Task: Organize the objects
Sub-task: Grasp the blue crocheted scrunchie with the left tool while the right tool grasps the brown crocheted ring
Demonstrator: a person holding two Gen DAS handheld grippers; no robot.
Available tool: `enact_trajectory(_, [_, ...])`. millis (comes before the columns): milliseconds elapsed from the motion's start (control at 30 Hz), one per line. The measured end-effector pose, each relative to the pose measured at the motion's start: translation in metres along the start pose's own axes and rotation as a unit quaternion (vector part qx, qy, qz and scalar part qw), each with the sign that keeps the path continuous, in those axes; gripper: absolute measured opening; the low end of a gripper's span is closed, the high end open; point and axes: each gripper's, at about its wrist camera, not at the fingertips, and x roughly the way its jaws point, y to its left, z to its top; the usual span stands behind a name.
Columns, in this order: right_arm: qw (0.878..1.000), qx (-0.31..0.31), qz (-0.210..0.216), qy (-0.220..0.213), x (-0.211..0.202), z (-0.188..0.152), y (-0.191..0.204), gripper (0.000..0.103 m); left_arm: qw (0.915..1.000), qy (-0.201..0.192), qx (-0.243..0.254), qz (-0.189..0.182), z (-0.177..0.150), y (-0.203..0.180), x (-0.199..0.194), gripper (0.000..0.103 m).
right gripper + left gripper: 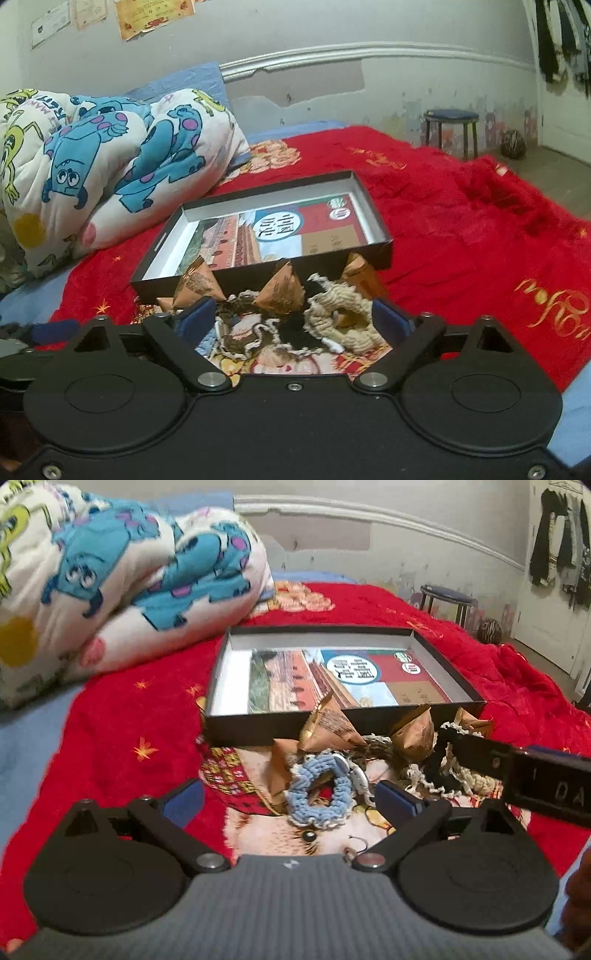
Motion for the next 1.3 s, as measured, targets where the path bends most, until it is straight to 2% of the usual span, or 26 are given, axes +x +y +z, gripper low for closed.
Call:
enact_trajectory(133, [0.999,0.035,0.035,0.008,0.013,0.001,-0.005,0.080,0.9995,0.022,0.010,0.019,-0.002,-0.004,0.018,0.087])
enact_trajectory(200, [0.998,0.043,0.048,0.014,0.020,0.001,-0.005,0.075,0.9995,0.029,-0.004,0.015,-0.004,-0.002,0.025,0.074])
enact_trajectory(333, [0.997,0.028,0.069,0.030,0.033,-0.003,0.006,0.068,0.9989,0.039,-0.024,0.014,-0.007,0.000,0.033,0.063])
enact_trajectory(367, [0.997,0.019,0.073,0.034,0.035,-0.005,0.011,0.065,0.9988,0.040,-0.023,0.012,-0.008,-0.001,0.034,0.058])
enact_trajectory(400, [0.996,0.010,0.075,0.037,0.038,-0.006,0.015,0.062,0.9988,0.043,-0.019,0.011,-0.009,-0.002,0.036,0.044])
enact_trajectory(467, [0.996,0.010,0.079,0.047,0.045,-0.009,0.020,0.058,0.9988,0.047,-0.013,0.007,-0.012,-0.005,0.039,0.031])
enact_trajectory(600, [0.993,0.040,0.079,0.072,0.064,-0.013,0.015,0.050,0.9988,0.044,-0.019,0.003,-0.012,-0.005,0.041,0.024])
enact_trajectory(733, [0.991,0.074,0.058,0.096,0.083,-0.017,0.005,0.042,0.9985,0.046,-0.030,-0.001,-0.012,-0.002,0.042,0.023])
enact_trajectory(767, [0.990,0.081,0.054,0.102,0.087,-0.019,0.003,0.040,0.9984,0.048,-0.031,-0.003,-0.011,-0.002,0.043,0.026])
enact_trajectory(800, [0.989,0.087,0.054,0.105,0.090,-0.020,0.001,0.039,0.9983,0.048,-0.032,-0.002,-0.011,-0.001,0.044,0.034])
enact_trajectory(833, [0.989,0.095,0.055,0.104,0.092,-0.020,0.000,0.039,0.9983,0.047,-0.033,-0.002,-0.012,-0.002,0.044,0.039])
enact_trajectory(867, [0.988,0.099,0.054,0.101,0.093,-0.020,-0.001,0.039,0.9983,0.047,-0.034,-0.001,-0.011,-0.001,0.045,0.049])
enact_trajectory(967, [0.987,0.115,0.051,0.098,0.099,-0.020,-0.002,0.038,0.9977,0.052,-0.044,-0.002,-0.010,0.002,0.050,0.051])
enact_trajectory(1033, [0.986,0.127,0.044,0.096,0.101,-0.020,-0.003,0.031,0.9961,0.062,-0.063,-0.004,-0.009,0.005,0.055,0.047])
enact_trajectory(1067, [0.986,0.130,0.039,0.096,0.101,-0.020,-0.005,0.025,0.9957,0.063,-0.068,-0.003,-0.009,0.006,0.055,0.029])
enact_trajectory(1100, [0.986,0.132,0.035,0.097,0.102,-0.021,-0.005,0.020,0.9957,0.062,-0.069,-0.008,-0.009,0.006,0.054,0.021])
enact_trajectory(1200, [0.984,0.147,0.034,0.094,0.101,-0.022,-0.008,0.016,0.9970,0.052,-0.057,-0.003,-0.009,0.002,0.049,0.016])
enact_trajectory(1300, [0.982,0.158,0.040,0.095,0.100,-0.024,-0.010,0.013,0.9972,0.045,-0.059,0.000,-0.009,0.001,0.044,0.015])
